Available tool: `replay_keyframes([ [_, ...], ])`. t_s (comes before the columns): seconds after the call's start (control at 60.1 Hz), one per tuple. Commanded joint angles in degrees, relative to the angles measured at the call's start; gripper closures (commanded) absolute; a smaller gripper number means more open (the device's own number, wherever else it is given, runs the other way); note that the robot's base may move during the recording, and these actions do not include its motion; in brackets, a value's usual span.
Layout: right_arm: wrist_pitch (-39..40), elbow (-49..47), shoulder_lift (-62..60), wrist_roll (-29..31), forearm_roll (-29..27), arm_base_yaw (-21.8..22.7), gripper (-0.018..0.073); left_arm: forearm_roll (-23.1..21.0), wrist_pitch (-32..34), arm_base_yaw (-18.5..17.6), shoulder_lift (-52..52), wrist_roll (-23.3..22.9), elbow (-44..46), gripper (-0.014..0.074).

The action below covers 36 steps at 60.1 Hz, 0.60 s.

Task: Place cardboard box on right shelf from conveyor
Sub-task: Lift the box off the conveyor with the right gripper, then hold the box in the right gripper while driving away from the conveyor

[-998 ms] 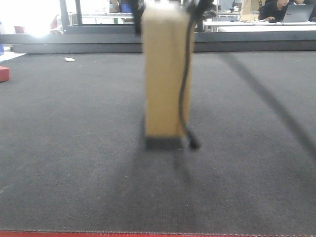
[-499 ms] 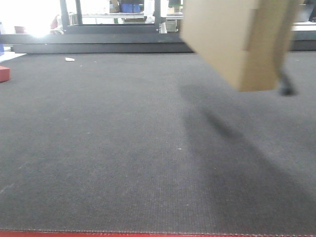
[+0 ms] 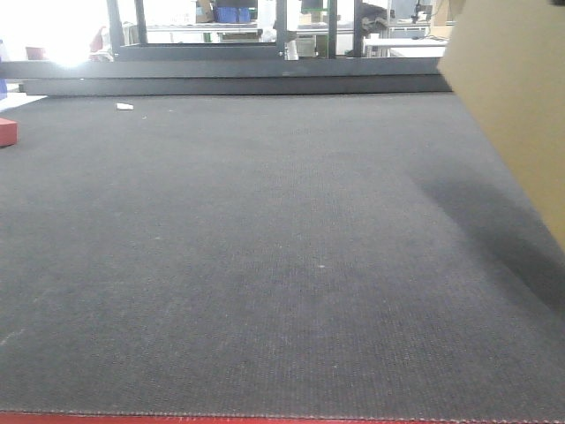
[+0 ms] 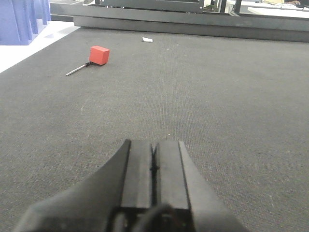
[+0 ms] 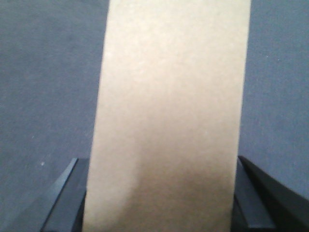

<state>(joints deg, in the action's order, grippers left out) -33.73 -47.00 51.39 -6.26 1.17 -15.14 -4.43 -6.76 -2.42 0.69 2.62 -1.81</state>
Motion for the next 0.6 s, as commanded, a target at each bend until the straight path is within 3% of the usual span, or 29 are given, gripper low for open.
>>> replay_keyframes([
  [0.0,8.2,4.5,-7.9,0.7,0.5,0.5,0.0454,-0.3,4.9,-0.4,0.8,0.0,-0.5,0.0713],
  [0.283,7.9,11.2,-33.5,0.7,0.5,0.5,0.0449,-0.3,4.9,-0.4,0.8,0.0,-0.5,0.0713],
  [0.582,8.3,11.2,-44.3,0.7,0.5,0.5,0.0449,-0.3,4.9,-0.4,0.8,0.0,-0.5,0.0713],
])
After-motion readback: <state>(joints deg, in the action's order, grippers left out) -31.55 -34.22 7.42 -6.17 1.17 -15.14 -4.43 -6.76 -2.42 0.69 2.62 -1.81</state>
